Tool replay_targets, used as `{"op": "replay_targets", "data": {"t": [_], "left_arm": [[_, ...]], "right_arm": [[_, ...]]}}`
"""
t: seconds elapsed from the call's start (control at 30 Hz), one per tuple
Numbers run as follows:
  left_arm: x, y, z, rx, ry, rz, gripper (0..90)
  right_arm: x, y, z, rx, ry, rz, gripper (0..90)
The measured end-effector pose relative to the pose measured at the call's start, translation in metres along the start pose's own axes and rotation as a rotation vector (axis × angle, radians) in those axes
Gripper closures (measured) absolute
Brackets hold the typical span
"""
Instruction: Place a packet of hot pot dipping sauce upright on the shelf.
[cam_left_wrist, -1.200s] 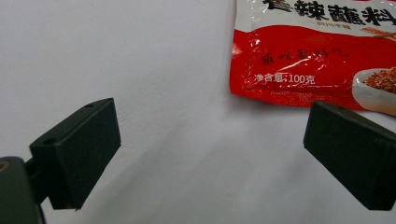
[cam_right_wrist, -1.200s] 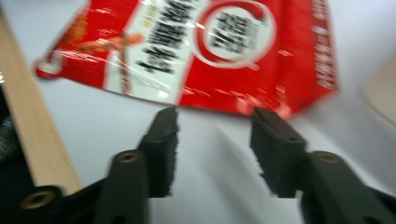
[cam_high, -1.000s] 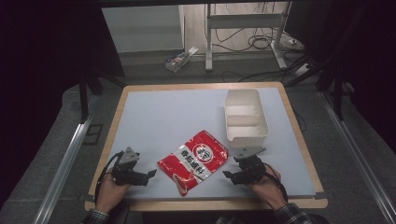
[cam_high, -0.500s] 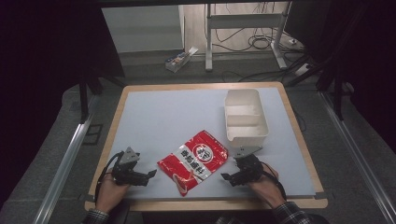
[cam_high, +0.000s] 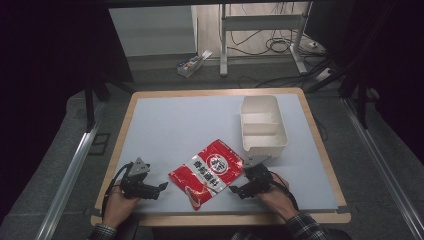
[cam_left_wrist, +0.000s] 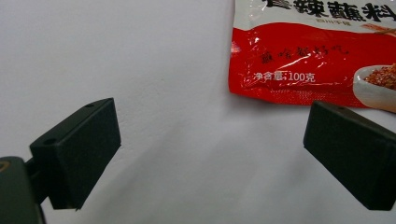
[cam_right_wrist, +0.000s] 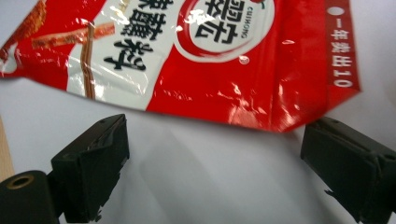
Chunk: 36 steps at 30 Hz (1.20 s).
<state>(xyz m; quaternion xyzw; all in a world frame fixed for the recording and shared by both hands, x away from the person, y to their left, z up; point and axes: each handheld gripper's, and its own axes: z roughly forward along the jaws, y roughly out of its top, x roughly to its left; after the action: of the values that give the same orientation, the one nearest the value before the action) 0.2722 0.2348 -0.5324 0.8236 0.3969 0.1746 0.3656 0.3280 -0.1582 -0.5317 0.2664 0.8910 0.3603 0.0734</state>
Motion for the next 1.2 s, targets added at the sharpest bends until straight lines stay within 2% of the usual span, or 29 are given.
{"op": "replay_targets", "data": {"t": [0.13, 0.3, 0.43, 0.57, 0.67, 0.77, 0.83, 0.87, 0.93, 0.97, 1.0, 1.03, 1.07, 1.1, 1.17, 1.2], "left_arm": [[0.000, 0.000, 0.000, 0.006, -0.001, 0.005, 4.1], [0.000, 0.000, 0.000, 0.007, 0.000, 0.005, 4.1], [0.000, 0.000, 0.000, 0.007, 0.000, 0.004, 4.1], [0.000, 0.000, 0.000, 0.007, -0.001, 0.004, 4.1], [0.000, 0.000, 0.000, 0.007, -0.001, 0.005, 4.1], [0.000, 0.000, 0.000, 0.006, -0.002, 0.005, 4.1], [0.001, 0.000, 0.000, 0.007, -0.003, 0.005, 4.2], [0.000, 0.000, 0.000, 0.008, -0.003, 0.006, 4.2], [0.000, 0.000, 0.000, 0.007, -0.003, 0.008, 4.2], [0.000, 0.000, 0.000, 0.007, -0.003, 0.008, 4.2], [0.000, 0.000, 0.000, 0.007, -0.003, 0.008, 4.2], [0.000, 0.000, 0.000, 0.007, -0.004, 0.007, 4.2], [0.000, 0.000, 0.000, 0.007, -0.004, 0.007, 4.2], [0.001, 0.000, 0.000, 0.007, -0.004, 0.006, 4.2], [0.001, 0.000, 0.000, 0.007, -0.005, 0.006, 4.3], [0.000, 0.000, 0.000, 0.007, -0.004, 0.006, 4.3]], "right_arm": [[0.000, 0.005, 0.005, -0.014, 0.003, 0.005, 8.1], [0.002, 0.016, 0.003, -0.041, 0.029, 0.012, 8.1], [0.005, 0.027, 0.005, -0.044, 0.030, -0.006, 7.4], [0.007, 0.038, 0.012, -0.033, 0.056, 0.005, 5.9], [0.007, 0.045, 0.020, -0.012, 0.046, 0.017, 7.5], [0.008, 0.051, 0.027, -0.011, 0.014, 0.025, 19.1], [0.007, 0.054, 0.029, -0.026, 0.001, 0.049, 29.1], [0.006, 0.057, 0.031, -0.036, -0.006, 0.078, 40.0], [0.005, 0.059, 0.032, -0.055, -0.006, 0.098, 50.7], [0.005, 0.059, 0.032, -0.055, -0.006, 0.098, 50.7], [0.005, 0.059, 0.033, -0.062, -0.013, 0.104, 55.9], [0.005, 0.059, 0.034, -0.060, -0.007, 0.096, 70.4], [0.005, 0.059, 0.034, -0.060, -0.007, 0.096, 70.4], [0.006, 0.059, 0.034, -0.051, -0.015, 0.087, 76.1], [0.008, 0.059, 0.035, -0.046, 0.000, 0.082, 87.1], [0.009, 0.059, 0.034, -0.046, -0.002, 0.073, 88.2]]}}
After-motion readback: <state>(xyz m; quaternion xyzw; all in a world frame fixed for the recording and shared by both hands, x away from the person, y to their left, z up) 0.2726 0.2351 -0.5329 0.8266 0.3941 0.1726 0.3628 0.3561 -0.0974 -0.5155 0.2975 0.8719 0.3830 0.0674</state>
